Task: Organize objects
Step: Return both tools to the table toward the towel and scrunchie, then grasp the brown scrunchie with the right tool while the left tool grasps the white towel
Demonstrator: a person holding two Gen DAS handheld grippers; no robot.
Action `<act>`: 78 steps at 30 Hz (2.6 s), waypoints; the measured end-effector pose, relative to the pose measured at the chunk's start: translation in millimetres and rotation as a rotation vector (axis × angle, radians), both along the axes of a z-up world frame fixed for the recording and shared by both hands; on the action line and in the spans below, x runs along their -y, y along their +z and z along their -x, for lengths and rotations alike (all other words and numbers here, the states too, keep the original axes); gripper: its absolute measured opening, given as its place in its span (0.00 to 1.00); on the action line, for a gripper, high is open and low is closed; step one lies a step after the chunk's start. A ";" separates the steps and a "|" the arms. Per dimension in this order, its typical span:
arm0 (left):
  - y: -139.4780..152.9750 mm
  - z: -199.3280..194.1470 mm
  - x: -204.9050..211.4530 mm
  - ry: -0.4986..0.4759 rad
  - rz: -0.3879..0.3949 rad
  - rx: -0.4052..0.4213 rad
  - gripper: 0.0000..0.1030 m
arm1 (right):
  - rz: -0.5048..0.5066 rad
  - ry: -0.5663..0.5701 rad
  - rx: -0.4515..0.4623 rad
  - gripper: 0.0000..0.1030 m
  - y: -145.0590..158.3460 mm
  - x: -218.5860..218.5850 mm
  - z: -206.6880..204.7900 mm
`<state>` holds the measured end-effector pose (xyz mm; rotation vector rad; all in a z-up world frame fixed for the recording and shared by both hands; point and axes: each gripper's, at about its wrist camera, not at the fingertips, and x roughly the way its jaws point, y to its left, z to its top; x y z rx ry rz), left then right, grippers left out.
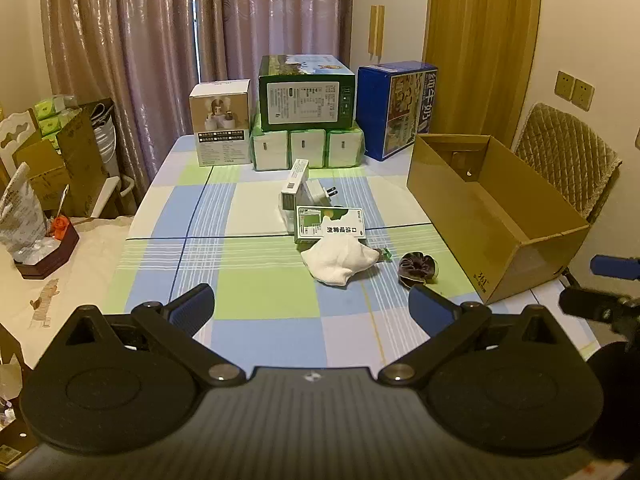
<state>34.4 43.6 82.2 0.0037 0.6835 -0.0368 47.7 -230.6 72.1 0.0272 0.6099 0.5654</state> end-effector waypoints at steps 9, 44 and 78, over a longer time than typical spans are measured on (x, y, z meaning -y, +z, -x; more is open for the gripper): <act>-11.5 -22.0 -12.2 -0.038 0.001 -0.003 0.99 | 0.071 0.014 0.012 0.98 -22.0 -23.1 -10.2; -150.9 -199.1 -1.0 -0.229 -0.051 -0.150 0.99 | 0.317 0.002 -0.042 0.70 -178.7 -97.4 -186.8; -180.3 -226.8 33.5 -0.303 -0.098 -0.221 0.25 | 0.247 -0.014 -0.098 0.20 -164.7 -85.2 -170.5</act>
